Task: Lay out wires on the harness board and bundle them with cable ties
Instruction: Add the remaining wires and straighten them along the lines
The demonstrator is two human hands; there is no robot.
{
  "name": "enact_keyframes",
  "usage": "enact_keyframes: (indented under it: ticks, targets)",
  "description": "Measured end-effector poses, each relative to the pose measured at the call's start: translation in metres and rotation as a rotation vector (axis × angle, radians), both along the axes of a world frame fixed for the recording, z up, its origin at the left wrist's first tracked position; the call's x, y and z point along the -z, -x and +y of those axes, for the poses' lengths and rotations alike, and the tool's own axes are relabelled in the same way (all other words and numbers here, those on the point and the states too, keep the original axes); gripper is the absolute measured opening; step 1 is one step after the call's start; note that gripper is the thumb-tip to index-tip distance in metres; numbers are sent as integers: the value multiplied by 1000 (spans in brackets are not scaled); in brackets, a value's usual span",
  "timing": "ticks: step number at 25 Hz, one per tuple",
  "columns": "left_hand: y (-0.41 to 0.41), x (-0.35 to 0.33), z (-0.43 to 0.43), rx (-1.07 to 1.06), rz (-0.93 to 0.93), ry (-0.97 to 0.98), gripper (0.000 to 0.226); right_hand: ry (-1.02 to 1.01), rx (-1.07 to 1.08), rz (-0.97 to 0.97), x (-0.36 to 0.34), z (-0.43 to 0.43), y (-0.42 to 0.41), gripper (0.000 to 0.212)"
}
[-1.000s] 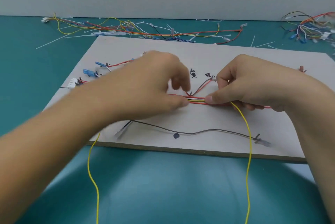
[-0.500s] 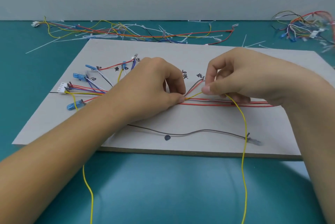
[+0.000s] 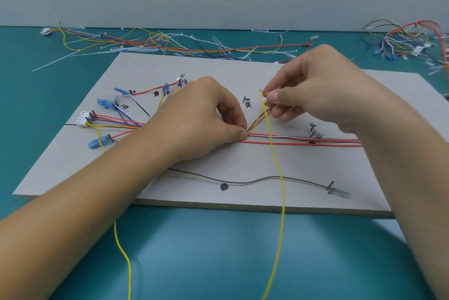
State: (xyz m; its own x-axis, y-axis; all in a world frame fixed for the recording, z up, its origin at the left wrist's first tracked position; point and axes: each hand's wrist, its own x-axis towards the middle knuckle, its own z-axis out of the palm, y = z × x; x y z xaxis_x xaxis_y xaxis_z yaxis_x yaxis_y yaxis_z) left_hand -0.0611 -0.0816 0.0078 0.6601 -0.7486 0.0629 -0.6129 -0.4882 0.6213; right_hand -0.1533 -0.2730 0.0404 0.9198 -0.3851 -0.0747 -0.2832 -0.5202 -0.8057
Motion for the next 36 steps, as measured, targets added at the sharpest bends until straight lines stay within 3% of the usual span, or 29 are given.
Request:
enact_keyframes:
  ticks: [3,8,12,20,36]
  targets:
    - [5,0,0,-50,-7,19,17,205,35,133,-6,5,-20,11]
    - [10,1,2,-220,-100,40,65,452,38,199,-1,16,-39,10]
    - [13,2,0,-234,-145,32,79,379,41,177,2,13,-41,10]
    - [10,4,5,-154,-157,19,50,223,34,105,15,2,-40,9]
    - [9,5,7,-87,-235,6,43,238,30,73,20,3,-45,13]
